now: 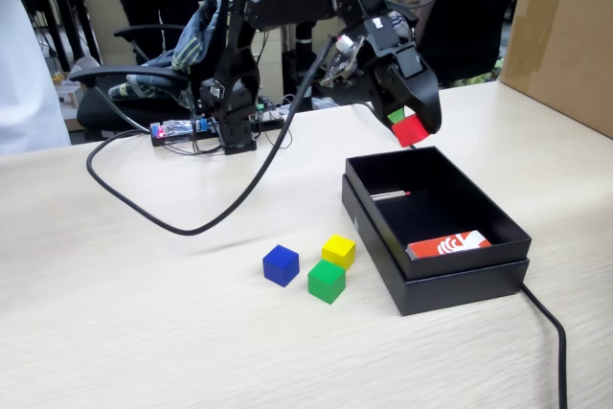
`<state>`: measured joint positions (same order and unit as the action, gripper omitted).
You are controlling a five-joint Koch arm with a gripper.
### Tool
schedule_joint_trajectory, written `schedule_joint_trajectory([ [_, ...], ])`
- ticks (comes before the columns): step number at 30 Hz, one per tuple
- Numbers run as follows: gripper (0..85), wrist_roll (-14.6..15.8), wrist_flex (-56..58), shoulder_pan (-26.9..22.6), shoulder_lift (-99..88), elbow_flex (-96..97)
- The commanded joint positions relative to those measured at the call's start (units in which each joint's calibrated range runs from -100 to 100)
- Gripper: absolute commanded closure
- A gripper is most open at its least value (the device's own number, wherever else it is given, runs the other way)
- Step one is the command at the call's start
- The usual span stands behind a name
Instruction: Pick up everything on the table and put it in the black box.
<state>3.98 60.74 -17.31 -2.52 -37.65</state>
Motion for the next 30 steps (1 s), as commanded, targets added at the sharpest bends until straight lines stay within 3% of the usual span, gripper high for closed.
schedule_joint_trajectory([
  [1,78.7,0.5,1.6,-0.8,6.6,-6.6],
  [11,77.8,1.9,3.7,-1.2,21.6,-7.0],
  [16,49.2,1.9,6.8,-0.9,17.2,-6.4],
  [20,46.2,1.7,7.7,0.8,4.8,-5.1],
  [24,46.2,-0.9,8.8,4.4,-11.2,-1.7],
  [26,45.9,-3.7,8.7,7.1,-18.0,2.4],
  [30,36.6,-10.5,8.6,14.0,-22.8,10.5],
])
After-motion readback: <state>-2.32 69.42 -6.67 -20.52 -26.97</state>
